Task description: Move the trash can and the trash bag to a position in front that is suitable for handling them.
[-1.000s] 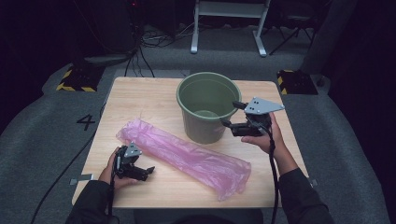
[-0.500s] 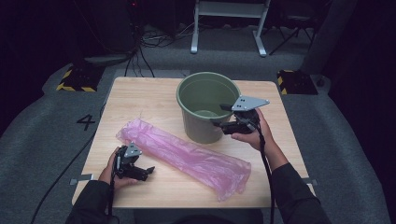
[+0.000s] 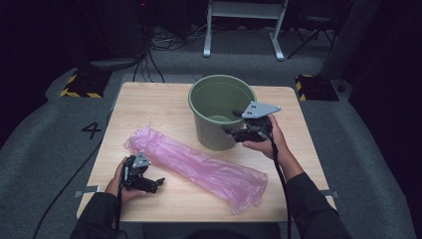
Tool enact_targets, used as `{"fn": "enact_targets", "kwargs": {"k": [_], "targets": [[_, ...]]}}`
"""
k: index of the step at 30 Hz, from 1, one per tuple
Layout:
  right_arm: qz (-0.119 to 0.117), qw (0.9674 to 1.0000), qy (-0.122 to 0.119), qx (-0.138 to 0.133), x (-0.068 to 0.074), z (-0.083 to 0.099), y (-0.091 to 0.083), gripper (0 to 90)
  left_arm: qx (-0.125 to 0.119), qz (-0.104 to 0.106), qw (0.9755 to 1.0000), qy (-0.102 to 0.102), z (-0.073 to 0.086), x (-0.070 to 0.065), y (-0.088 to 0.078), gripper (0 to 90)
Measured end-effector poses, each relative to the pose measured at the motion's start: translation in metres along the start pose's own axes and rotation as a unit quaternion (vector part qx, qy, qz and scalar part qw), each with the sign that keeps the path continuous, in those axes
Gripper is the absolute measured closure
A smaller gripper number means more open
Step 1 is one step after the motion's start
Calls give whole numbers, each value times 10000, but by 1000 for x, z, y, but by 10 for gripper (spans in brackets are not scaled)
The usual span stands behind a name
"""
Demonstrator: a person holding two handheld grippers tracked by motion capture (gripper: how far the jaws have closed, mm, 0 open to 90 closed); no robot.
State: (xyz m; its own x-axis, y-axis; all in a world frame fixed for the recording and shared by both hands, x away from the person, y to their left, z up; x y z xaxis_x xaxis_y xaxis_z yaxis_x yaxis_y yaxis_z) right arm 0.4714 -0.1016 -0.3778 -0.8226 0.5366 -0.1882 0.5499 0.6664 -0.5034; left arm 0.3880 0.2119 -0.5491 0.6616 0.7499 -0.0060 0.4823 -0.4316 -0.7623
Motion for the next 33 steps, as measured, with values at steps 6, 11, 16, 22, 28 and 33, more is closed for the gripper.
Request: {"fn": "enact_targets", "kwargs": {"k": [6,11,16,22,28,33], "targets": [[129,9997,-135,-158,8,2,-17,329,0,0,10000,0,0,0,0,1],[175,9990,-129,-397,11,6,-39,322,-2,1,10000,-2,0,0,0,1],[60,9986,20,-531,9,14,-59,319,0,1,10000,-3,0,0,0,1],[-169,9990,64,-399,15,27,-64,305,-1,2,10000,-3,0,0,0,1],[-470,9989,25,-24,28,52,-58,302,-1,2,10000,-3,0,0,0,1],[-728,9966,72,384,41,84,-46,313,-1,2,10000,-3,0,0,0,1]]}}
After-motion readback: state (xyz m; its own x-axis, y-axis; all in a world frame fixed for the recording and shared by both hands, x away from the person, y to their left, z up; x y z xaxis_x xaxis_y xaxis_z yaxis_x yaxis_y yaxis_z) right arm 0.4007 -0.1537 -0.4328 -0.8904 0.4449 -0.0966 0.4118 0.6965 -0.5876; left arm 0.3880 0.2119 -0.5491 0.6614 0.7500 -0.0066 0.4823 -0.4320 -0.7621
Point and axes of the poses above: each handheld gripper's, and its own axes: y roughly forward along the jaws, z roughly out of its underside, x roughly to its left, the point moved 6 cm from there along y, roughly forward along the jaws, and after that the axes turned 3 degrees about x, right-handed, at the moved point
